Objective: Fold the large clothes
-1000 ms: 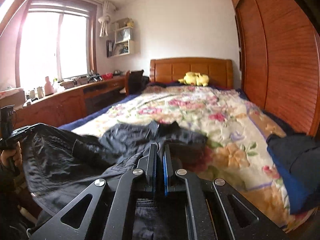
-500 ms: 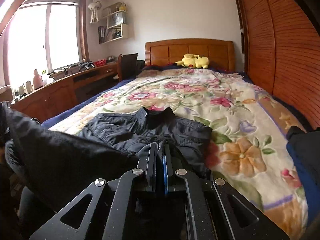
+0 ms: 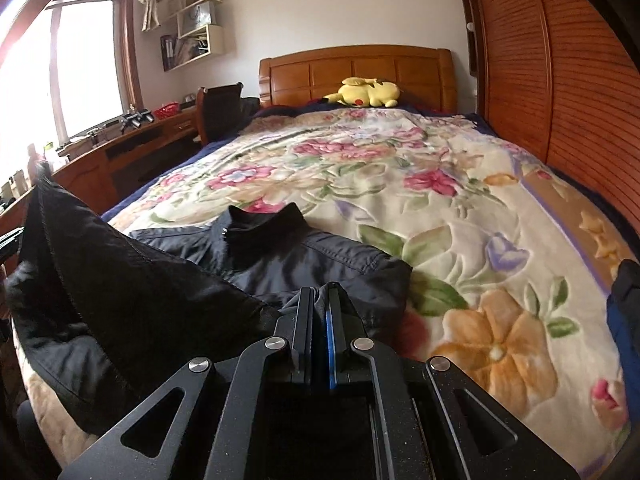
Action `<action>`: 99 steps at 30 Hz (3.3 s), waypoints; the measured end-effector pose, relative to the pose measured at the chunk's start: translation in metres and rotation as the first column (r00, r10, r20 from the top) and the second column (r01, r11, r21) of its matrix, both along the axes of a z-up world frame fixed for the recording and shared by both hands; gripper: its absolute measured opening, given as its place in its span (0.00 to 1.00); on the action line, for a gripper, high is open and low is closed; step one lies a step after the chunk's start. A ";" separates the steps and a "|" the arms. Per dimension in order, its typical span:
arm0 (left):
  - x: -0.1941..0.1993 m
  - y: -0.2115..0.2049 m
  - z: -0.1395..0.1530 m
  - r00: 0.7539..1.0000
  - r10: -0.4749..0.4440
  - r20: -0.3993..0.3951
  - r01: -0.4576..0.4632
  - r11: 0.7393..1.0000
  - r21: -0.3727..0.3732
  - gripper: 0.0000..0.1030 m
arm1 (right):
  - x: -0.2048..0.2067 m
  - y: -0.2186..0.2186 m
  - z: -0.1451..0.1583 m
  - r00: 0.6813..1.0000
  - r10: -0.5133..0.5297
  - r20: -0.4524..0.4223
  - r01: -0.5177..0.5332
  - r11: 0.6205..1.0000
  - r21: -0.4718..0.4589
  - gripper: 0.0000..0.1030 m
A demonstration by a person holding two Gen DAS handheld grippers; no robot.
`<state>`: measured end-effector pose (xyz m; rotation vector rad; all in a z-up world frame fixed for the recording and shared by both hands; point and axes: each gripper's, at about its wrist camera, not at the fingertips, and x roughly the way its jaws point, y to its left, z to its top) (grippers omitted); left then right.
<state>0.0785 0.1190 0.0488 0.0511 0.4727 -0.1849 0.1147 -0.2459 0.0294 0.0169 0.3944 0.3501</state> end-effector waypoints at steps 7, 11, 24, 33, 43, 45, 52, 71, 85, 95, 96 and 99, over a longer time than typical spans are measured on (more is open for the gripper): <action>0.025 -0.003 -0.015 0.999 0.014 -0.032 -0.013 1.000 0.019 0.04 | 0.023 0.011 0.000 1.000 -0.011 0.005 0.011 1.000 -0.021 0.05; 0.040 -0.003 -0.016 0.999 0.021 -0.043 -0.020 1.000 0.018 0.04 | 0.041 0.018 0.004 1.000 -0.015 0.012 0.015 0.999 -0.039 0.05; 0.110 -0.009 0.001 0.997 0.064 -0.044 -0.062 0.997 0.040 0.04 | 0.108 0.044 0.035 0.997 -0.072 0.033 0.076 0.988 -0.136 0.05; 0.147 -0.016 -0.019 0.991 0.100 -0.087 -0.091 0.990 0.106 0.04 | 0.147 0.065 0.031 0.993 -0.115 -0.033 0.108 0.978 -0.181 0.05; 0.118 0.000 -0.023 0.987 0.079 -0.142 -0.068 0.995 0.079 0.37 | 0.111 0.045 0.040 0.988 -0.150 -0.040 0.146 0.985 -0.090 0.62; 0.106 0.004 -0.019 0.989 0.066 -0.134 -0.058 0.996 0.062 0.48 | 0.097 0.041 0.041 0.989 -0.148 -0.024 0.144 0.984 -0.103 0.66; 0.048 0.013 -0.023 0.989 0.018 -0.149 -0.011 0.999 0.053 0.68 | 0.036 0.018 0.017 0.993 -0.117 -0.034 0.113 0.989 -0.094 0.67; 0.000 0.018 -0.092 0.960 0.030 -0.278 -0.016 0.998 0.054 0.68 | 0.007 -0.004 -0.038 0.983 -0.118 -0.139 0.101 0.987 -0.125 0.77; 0.002 0.013 -0.104 0.952 0.027 -0.305 -0.005 0.997 0.074 0.68 | 0.018 -0.005 -0.052 0.974 -0.094 -0.204 0.081 0.994 -0.071 0.82; -0.008 0.011 -0.102 0.949 -0.021 -0.313 0.041 0.997 0.058 0.52 | 0.025 -0.003 -0.054 0.968 -0.057 -0.243 0.046 0.998 -0.053 0.75; -0.008 0.011 -0.102 0.947 -0.030 -0.320 0.048 0.998 0.048 0.48 | 0.026 -0.003 -0.055 0.967 -0.047 -0.251 0.036 0.998 -0.048 0.73; -0.008 0.009 -0.103 0.945 -0.039 -0.326 0.057 0.997 0.046 0.36 | 0.030 -0.004 -0.056 0.961 -0.008 -0.275 0.002 1.000 -0.022 0.65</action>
